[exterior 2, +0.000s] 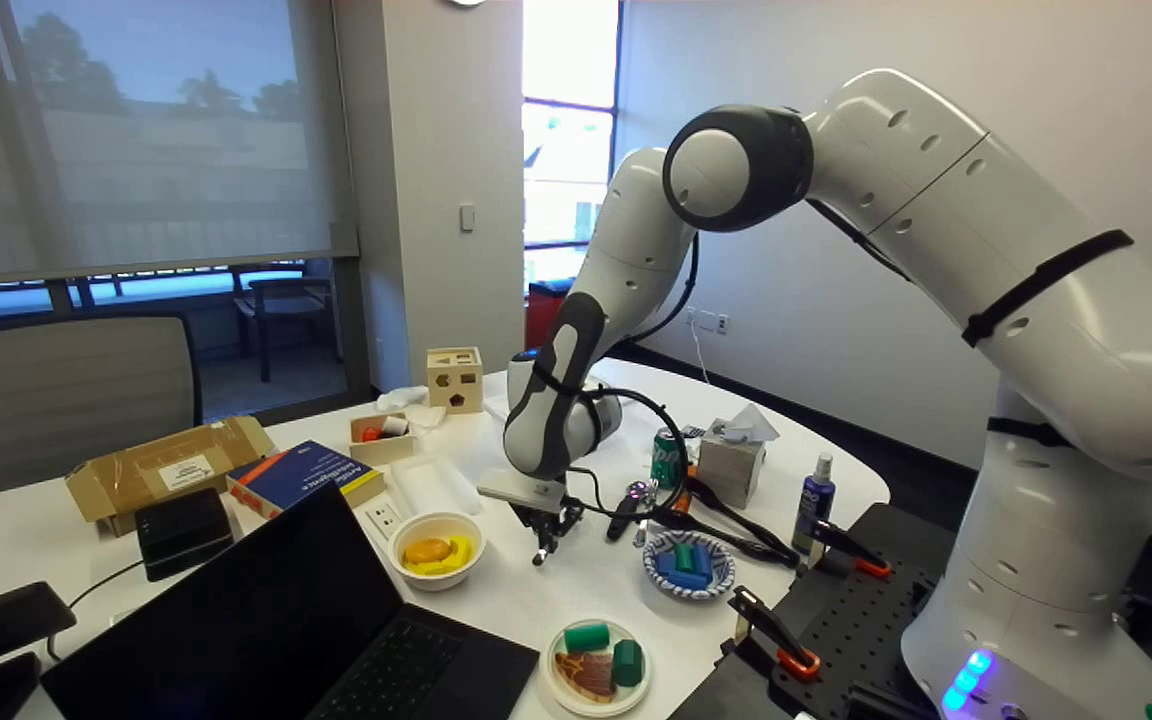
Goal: Use the silver spoon to stir the contents in the white bowl.
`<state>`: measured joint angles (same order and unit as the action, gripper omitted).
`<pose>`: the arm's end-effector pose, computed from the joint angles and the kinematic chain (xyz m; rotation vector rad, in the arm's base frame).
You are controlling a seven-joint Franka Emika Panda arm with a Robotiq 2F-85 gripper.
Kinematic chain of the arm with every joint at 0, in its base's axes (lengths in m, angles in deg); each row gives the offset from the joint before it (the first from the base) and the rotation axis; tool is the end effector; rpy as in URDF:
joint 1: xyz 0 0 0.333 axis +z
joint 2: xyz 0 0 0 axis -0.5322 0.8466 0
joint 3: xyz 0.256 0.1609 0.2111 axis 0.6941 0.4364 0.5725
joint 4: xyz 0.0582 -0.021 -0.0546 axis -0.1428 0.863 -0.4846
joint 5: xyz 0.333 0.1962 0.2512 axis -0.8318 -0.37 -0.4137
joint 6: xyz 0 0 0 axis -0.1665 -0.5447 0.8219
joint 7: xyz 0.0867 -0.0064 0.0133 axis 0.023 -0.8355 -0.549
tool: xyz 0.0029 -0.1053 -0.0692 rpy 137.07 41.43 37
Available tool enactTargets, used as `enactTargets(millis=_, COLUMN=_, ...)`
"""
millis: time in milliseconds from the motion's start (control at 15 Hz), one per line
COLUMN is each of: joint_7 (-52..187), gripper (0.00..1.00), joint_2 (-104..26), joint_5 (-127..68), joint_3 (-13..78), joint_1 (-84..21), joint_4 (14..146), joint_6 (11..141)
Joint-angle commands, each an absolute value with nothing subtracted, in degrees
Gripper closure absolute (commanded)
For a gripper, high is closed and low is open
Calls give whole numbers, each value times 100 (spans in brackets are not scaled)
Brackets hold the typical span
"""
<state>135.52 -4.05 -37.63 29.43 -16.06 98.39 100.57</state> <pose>0.6339 0.0945 -0.0313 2.5747 -1.6720 0.0198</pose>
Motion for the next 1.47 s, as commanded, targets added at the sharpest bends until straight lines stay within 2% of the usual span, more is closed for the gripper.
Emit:
enactTargets(millis=0, joint_7=12665, gripper=96, joint_2=-1125, joint_5=-4067, joint_3=3522, joint_1=-2277, joint_4=10181, joint_6=10306)
enactTargets(millis=533, joint_7=9721, gripper=96, joint_2=-1377, joint_5=-5856, joint_3=5828, joint_1=-3993, joint_4=9617, joint_6=10615)
enactTargets(millis=933, joint_7=7228, gripper=96, joint_2=-714, joint_5=-7632, joint_3=7895, joint_1=-5524, joint_4=9386, joint_6=10487)
enactTargets(millis=1067, joint_7=6383, gripper=96, joint_2=-410, joint_5=-8426, joint_3=8028, joint_1=-5635, joint_4=9286, joint_6=10111)
enactTargets(millis=1400, joint_7=5601, gripper=96, joint_2=64, joint_5=-9424, joint_3=7174, joint_1=-5164, joint_4=9035, joint_6=9182)
